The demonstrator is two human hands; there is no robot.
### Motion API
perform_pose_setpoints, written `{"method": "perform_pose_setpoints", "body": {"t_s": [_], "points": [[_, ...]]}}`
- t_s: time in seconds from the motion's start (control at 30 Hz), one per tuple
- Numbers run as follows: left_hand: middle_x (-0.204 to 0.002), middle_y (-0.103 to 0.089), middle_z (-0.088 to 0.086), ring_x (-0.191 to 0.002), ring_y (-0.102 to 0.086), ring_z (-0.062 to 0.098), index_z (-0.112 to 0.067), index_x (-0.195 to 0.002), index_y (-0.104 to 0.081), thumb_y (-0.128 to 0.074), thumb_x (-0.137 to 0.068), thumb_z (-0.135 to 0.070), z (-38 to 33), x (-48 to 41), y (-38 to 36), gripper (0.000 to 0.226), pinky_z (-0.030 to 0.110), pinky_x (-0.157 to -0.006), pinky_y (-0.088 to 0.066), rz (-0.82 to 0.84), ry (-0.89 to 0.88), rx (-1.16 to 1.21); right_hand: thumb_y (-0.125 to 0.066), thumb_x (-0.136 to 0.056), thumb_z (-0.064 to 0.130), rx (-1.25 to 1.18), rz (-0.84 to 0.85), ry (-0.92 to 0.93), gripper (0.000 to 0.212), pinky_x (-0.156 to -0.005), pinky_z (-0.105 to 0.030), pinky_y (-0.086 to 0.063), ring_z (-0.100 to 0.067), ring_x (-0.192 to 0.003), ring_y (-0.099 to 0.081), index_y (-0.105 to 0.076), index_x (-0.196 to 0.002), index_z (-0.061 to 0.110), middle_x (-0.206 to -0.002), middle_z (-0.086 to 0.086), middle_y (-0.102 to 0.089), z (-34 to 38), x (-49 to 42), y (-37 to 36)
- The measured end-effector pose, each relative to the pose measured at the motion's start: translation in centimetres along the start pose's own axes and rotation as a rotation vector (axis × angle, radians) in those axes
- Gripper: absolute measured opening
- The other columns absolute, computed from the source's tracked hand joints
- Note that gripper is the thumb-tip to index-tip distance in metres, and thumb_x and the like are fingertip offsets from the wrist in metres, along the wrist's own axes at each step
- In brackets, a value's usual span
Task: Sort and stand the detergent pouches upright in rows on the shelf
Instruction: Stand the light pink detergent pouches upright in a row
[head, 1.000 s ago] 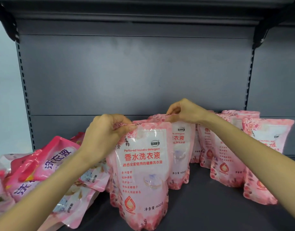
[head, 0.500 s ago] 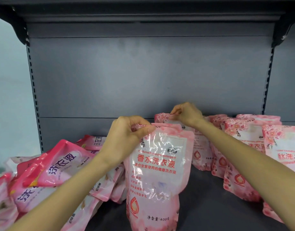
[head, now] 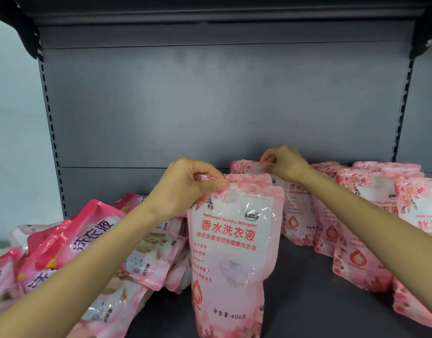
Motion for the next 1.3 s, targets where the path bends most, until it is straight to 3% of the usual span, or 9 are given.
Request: {"method": "perform_pose_setpoints", "body": {"t_s": [0.13,0.27,0.4,0.5,0.57,0.67,0.8,0.93,1.3], "points": [[-0.071,-0.072,-0.001,-0.074,-0.064,0.04,-0.024,-0.069,-0.073,-0.074,-0.075,-0.02,-0.3,0.1,0.3,0.008,0.037,-0.062,-0.055,0.012,0.012,0.001,-0.071,-0.079,0.007,-0.017,-0.07,-0.024,0.013,-0.082,-0.036,-0.053,-0.02,-0.087,-0.064,-0.067,-0.079,0.02,-0.079,0.002,-0.067,0.0,-0.1,0.2],[-0.07,-0.072,0.002,-0.072,-0.065,0.04,-0.023,-0.069,-0.073,-0.075,-0.074,-0.019,-0.3,0.3,0.4,0.007,0.035,-0.056,-0.053,-0.014,0.013,0.011,-0.066,-0.08,0.003,-0.013,-0.133,-0.034,0.016,-0.081,-0.035,-0.053,-0.02,-0.088,-0.065,-0.069,-0.079,0.019,-0.072,0.009,-0.06,0.1,-0.2,-0.2],[-0.068,-0.071,0.001,-0.065,-0.064,0.036,-0.021,-0.07,-0.072,-0.075,-0.075,-0.019,0.0,0.5,0.2,0.006,0.028,-0.053,-0.052,-0.033,0.003,0.011,-0.065,-0.085,0.013,-0.002,-0.052,-0.025,0.009,-0.088,-0.037,-0.051,-0.02,-0.098,-0.062,-0.068,-0.092,0.019,-0.089,0.005,-0.066,-0.1,-0.1,-0.2],[-0.058,-0.068,-0.007,-0.052,-0.057,0.016,-0.022,-0.068,-0.071,-0.075,-0.074,-0.021,0.2,0.4,0.0,0.007,0.016,-0.048,-0.046,-0.038,-0.006,0.022,-0.064,-0.085,0.015,0.028,-0.076,0.035,0.027,-0.097,-0.034,-0.045,-0.019,-0.112,-0.057,-0.063,-0.111,0.018,-0.118,0.0,-0.063,0.4,0.2,0.4],[-0.055,-0.066,-0.011,-0.048,-0.053,0.008,-0.022,-0.068,-0.071,-0.075,-0.074,-0.02,0.4,0.3,0.0,0.007,0.013,-0.047,-0.042,-0.043,-0.003,0.028,-0.064,-0.086,0.016,-0.116,-0.102,0.106,0.027,-0.094,-0.025,-0.044,-0.016,-0.111,-0.056,-0.062,-0.114,0.016,-0.118,0.001,-0.062,1.9,1.2,1.1],[-0.064,-0.069,-0.012,-0.053,-0.057,0.005,-0.023,-0.068,-0.071,-0.076,-0.072,-0.02,0.6,0.4,0.1,0.007,0.015,-0.053,-0.047,-0.053,-0.012,0.039,-0.057,-0.092,0.028,-0.476,0.054,0.135,0.021,-0.081,-0.019,-0.049,-0.011,-0.097,-0.064,-0.064,-0.104,0.013,-0.102,0.002,-0.068,5.0,3.9,2.6],[-0.079,-0.07,-0.019,-0.067,-0.062,-0.003,-0.021,-0.07,-0.072,-0.075,-0.067,-0.024,0.8,0.8,0.5,0.005,0.012,-0.062,-0.048,-0.062,-0.04,0.089,-0.046,-0.09,0.049,-0.386,0.331,0.166,0.04,-0.079,-0.021,-0.052,-0.002,-0.091,-0.066,-0.068,-0.103,0.018,-0.098,0.005,-0.071,7.4,7.0,4.5],[-0.084,-0.071,-0.017,-0.071,-0.067,0.013,-0.022,-0.068,-0.071,-0.071,-0.06,-0.034,0.7,1.5,1.1,0.015,0.024,-0.064,-0.055,-0.071,-0.055,0.116,-0.065,-0.083,0.039,-0.351,0.417,0.204,0.028,-0.087,-0.036,-0.052,-0.015,-0.095,-0.066,-0.071,-0.099,0.016,-0.099,-0.003,-0.072,7.8,8.4,5.1],[-0.09,-0.071,-0.014,-0.084,-0.064,0.038,-0.019,-0.074,-0.072,-0.07,-0.063,-0.034,-0.1,2.6,1.6,0.019,0.047,-0.077,-0.055,-0.043,0.0,0.144,-0.071,-0.082,0.015,-0.272,0.215,0.219,0.01,-0.083,-0.029,-0.054,-0.008,-0.078,-0.067,-0.074,-0.088,0.009,-0.085,-0.001,-0.073,7.1,8.0,3.2]]}}
Point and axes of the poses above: each hand's wrist, its own x-axis away from the middle knuckle, its own y-axis out of the back of the hand, z = x × y, the point moved 1 cm from there along -x, towards the middle knuckle
